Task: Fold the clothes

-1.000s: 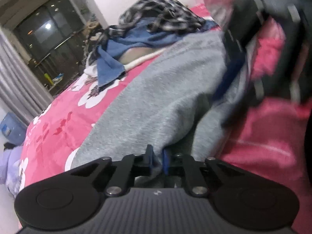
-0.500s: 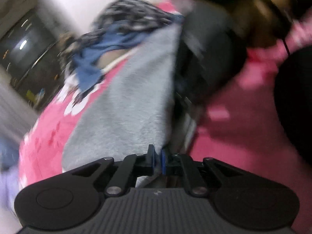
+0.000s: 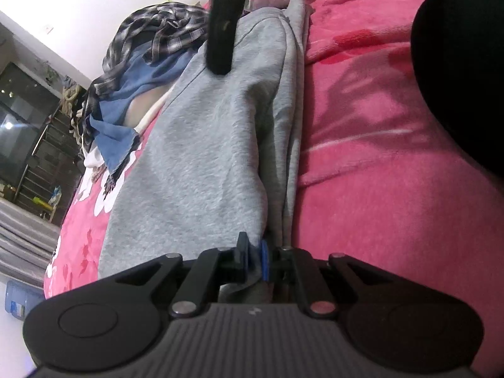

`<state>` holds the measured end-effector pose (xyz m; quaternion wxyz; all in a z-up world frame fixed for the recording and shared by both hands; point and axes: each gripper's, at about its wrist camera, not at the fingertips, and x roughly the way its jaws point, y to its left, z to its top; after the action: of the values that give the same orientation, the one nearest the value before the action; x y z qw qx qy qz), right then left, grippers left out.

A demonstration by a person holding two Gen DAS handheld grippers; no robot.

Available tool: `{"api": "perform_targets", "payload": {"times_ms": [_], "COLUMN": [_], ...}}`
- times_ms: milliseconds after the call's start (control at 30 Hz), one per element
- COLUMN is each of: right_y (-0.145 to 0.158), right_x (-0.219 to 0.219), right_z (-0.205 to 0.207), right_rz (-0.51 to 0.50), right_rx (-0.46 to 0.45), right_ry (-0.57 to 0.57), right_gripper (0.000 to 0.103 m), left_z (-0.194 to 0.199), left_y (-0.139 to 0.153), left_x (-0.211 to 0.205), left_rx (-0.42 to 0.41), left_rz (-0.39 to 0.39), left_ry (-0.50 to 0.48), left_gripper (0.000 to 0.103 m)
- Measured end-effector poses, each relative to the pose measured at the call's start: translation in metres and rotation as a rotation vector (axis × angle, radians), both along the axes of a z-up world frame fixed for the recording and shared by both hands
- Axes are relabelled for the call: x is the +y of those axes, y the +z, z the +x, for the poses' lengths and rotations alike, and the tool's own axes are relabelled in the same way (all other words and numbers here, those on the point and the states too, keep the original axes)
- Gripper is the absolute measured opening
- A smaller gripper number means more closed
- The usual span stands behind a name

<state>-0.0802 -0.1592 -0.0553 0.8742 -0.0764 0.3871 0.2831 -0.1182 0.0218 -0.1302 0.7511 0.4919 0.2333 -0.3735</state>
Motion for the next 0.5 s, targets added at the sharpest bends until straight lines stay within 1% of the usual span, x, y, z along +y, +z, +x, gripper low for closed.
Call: {"api": "perform_targets", "payload": {"times_ms": [33, 133, 200, 233, 300, 367, 400, 433, 500], "right_y": [-0.003, -0.05, -0.075, -0.074, -0.073, -0.072, -0.073, -0.074, -0.075], "right_x": [0.005, 0.01, 0.002, -0.002, -0.006, -0.009, -0.008, -0.007, -0.007], "right_z": [0.003, 0.018, 0.019, 0.02, 0.022, 0.023, 0.022, 0.02, 0.018], "right_rz": [-0.004, -0.116, -0.103, -0.081, -0.061, -0.043, -0.046, -0.048, -0.038], "right_rx": [-0.009, 0.099, 0.159, 0.171, 0.188, 0.202, 0.193, 0.185, 0.179], "right_ry": [0.0, 0.032, 0.035, 0.028, 0.012, -0.003, -0.002, -0.002, -0.012], "right_gripper": [0.004, 0.003, 0.003, 0.003, 0.003, 0.003, 0.003, 0.003, 0.003], "left_z": [-0.001, -0.001, 0.0, 0.001, 0.001, 0.002, 0.003, 0.006, 0.017], "left_y": [0.0, 0.001, 0.005, 0.008, 0.015, 0.027, 0.034, 0.044, 0.062], "left_x": [0.001, 0.005, 0.01, 0.012, 0.018, 0.026, 0.032, 0.039, 0.054], "left_rx": [0.0, 0.01, 0.044, 0.057, 0.081, 0.134, 0.167, 0.22, 0.334], "left_rz": [-0.002, -0.016, -0.041, -0.05, -0.054, -0.07, -0.086, -0.113, -0.193], "left_ry": [0.004, 0.018, 0.043, 0.061, 0.092, 0.131, 0.16, 0.202, 0.299], "left_gripper": [0.008, 0.012, 0.014, 0.015, 0.021, 0.025, 0.025, 0.025, 0.025]}}
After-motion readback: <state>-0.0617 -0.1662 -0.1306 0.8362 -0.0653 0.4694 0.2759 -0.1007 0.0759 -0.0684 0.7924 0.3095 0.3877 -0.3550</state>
